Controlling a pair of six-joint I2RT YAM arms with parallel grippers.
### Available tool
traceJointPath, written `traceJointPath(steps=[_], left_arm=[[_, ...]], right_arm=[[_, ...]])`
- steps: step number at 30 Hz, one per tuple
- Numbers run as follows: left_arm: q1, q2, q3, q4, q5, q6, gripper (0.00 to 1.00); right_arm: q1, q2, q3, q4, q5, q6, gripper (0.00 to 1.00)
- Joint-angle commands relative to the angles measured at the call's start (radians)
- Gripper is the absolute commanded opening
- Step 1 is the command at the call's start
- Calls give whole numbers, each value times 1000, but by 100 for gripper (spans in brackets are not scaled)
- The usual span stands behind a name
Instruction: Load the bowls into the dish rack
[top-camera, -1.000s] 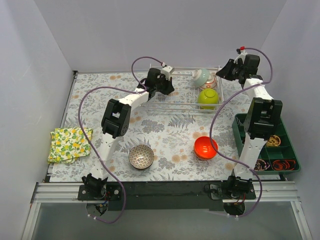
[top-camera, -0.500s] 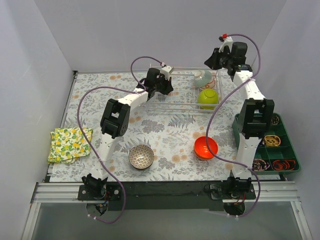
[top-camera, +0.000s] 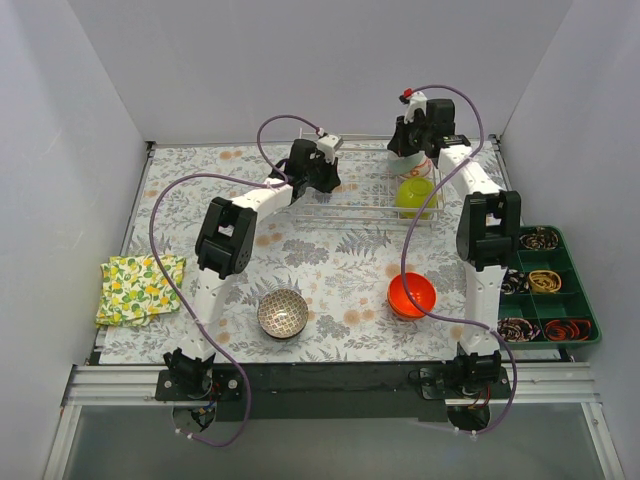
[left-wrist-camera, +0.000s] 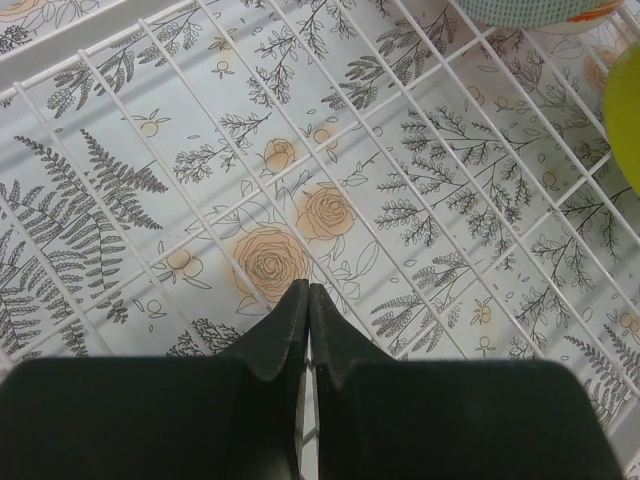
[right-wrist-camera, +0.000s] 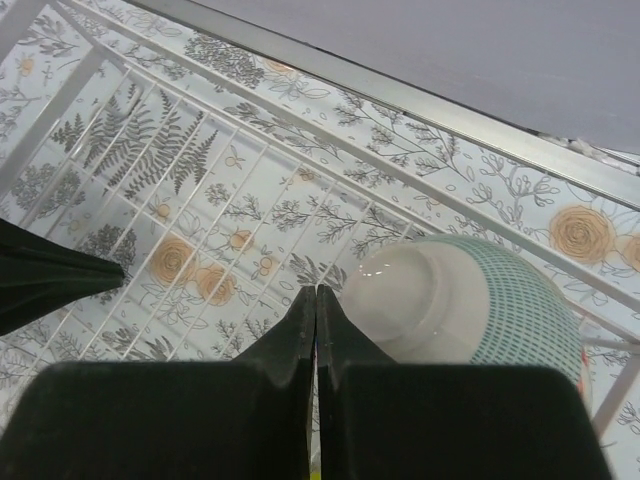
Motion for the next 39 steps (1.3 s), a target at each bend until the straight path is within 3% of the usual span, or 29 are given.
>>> traceJointPath(steps=[1,27,32,34,35,37,38,39], left_arm=[[6,-116,-39,-20,-44,13,0],[8,-166,-88,-20,-38,-7,0],[9,-166,-62,-22,-38,-7,0],[8,-174,-28,-14,-14,-8,0],[9,-184,-13,-13,2,-7,6],[8,-194,41,-19,58,-11,13],[8,-206,108,-22,75,-18,28],[6,-212,139,-25,97,-25,35]], right_arm=[[-14,-21,13,10,57,-28,1],[-89,-93,-79,-15,216,-101,1],[-93,-110,-83,-13,183,-95,1],[-93,-136,-70,-9,100,-104,2],[-93,-148,-69,5,77,-106,12],[-92,-203,-71,21,40,-100,21],[-87,-223,-76,31,34,-98,27],[-83,-269,-80,34,32,-97,31]])
